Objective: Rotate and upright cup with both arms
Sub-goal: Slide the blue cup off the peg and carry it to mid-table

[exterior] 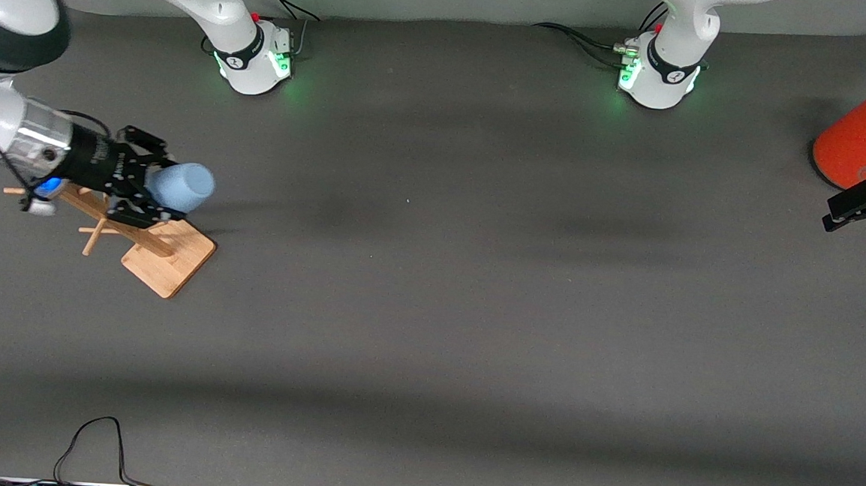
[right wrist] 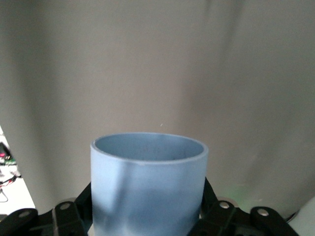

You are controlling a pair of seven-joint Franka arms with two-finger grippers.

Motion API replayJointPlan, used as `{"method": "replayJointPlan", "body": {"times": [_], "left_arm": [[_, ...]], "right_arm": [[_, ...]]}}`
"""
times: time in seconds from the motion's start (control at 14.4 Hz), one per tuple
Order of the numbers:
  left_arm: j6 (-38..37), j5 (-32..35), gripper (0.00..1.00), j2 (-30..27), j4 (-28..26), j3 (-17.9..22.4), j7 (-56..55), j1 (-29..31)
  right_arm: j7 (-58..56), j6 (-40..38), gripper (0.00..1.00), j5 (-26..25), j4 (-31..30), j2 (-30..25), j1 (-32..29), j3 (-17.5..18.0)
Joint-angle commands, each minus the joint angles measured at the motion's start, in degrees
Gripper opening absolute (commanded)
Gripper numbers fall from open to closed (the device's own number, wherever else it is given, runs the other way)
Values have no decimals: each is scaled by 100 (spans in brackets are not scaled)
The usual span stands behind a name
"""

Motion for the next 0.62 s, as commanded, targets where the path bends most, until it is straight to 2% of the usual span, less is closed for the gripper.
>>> {"method": "replayJointPlan", "body": {"times": [0.0,0.14,0.35,0.55], "left_arm": [[-83,-2,100,55,148,31,92,-44],[-83,-2,100,64,148,40,92,-44],[-74,-2,100,73,148,40,92,-44],[-74,-2,100,82,148,40,92,-44]], "right_arm": [[832,690,71,37,155,204,-6,836],[1360,1218,71,-121,189,432,-6,1390],[2290,1676,71,-989,269,854,38,2234],[3275,1932,71,-1929,584,1416,388,2579]]}}
